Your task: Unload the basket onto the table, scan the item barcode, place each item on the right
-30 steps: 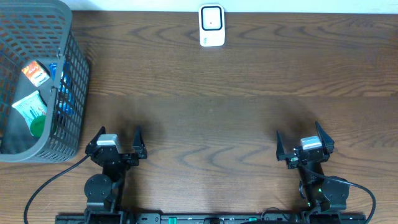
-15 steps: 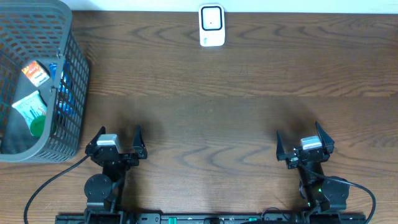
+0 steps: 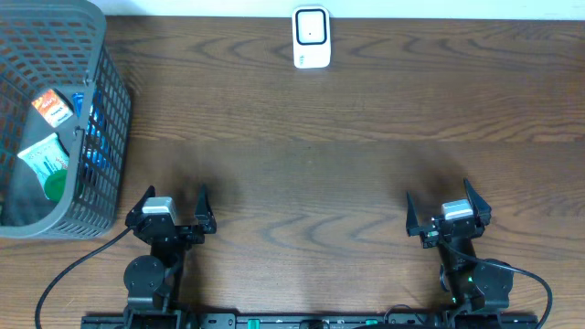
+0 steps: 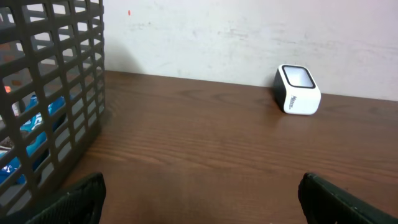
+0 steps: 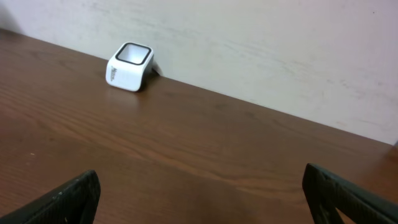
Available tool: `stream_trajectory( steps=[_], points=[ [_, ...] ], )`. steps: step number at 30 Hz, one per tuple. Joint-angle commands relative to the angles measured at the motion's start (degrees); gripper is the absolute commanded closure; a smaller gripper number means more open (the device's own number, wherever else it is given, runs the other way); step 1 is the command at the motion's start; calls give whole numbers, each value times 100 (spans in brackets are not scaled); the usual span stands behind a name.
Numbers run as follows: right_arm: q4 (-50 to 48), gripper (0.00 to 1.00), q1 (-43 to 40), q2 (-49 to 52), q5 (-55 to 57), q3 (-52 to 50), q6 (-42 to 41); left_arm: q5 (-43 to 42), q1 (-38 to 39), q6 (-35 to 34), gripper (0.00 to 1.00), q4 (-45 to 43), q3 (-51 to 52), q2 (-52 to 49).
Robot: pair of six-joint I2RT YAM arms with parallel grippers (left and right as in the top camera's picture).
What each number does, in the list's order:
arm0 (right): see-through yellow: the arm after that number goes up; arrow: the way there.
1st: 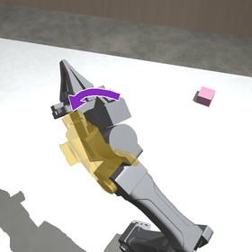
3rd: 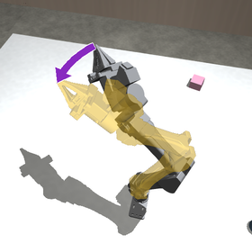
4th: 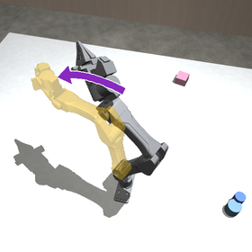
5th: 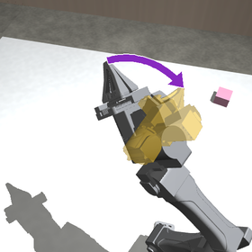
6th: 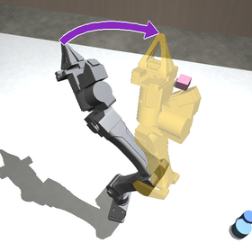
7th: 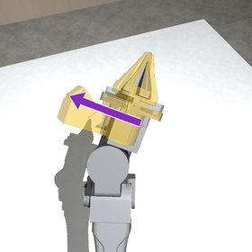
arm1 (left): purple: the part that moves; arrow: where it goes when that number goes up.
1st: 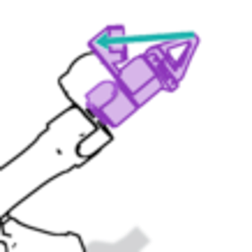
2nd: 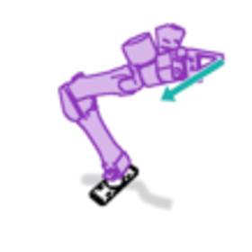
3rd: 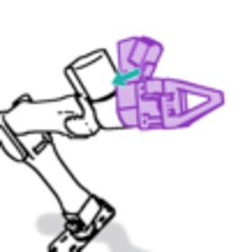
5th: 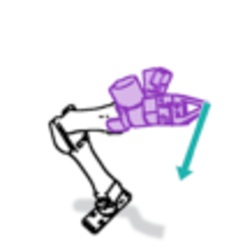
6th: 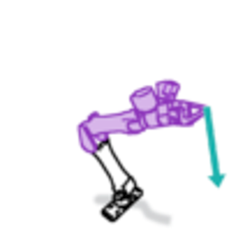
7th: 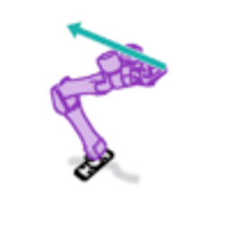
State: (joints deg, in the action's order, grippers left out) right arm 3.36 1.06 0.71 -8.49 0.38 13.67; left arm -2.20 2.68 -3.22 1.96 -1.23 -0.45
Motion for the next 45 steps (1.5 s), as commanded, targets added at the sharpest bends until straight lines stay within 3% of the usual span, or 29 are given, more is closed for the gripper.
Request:
stream_trajectory(
  steps=[1,28,34,37,45],
  points=[
    [26,1,-17,-33,48,-7,9,160,-9,-50,2,212,101,15],
    [26,1,-17,-33,48,-7,7,92,-9,-160,2,210,101,-136],
    [26,1,-17,-33,48,-7,7,-820,-9,-184,2,247,-70,-214],
    [28,1,-17,-33,48,-7,9,-1025,-9,-181,2,452,-426,-393],
    [26,1,-17,-33,48,-7,9,-1023,-9,-50,2,2107,-2546,-1762]
  ],
)
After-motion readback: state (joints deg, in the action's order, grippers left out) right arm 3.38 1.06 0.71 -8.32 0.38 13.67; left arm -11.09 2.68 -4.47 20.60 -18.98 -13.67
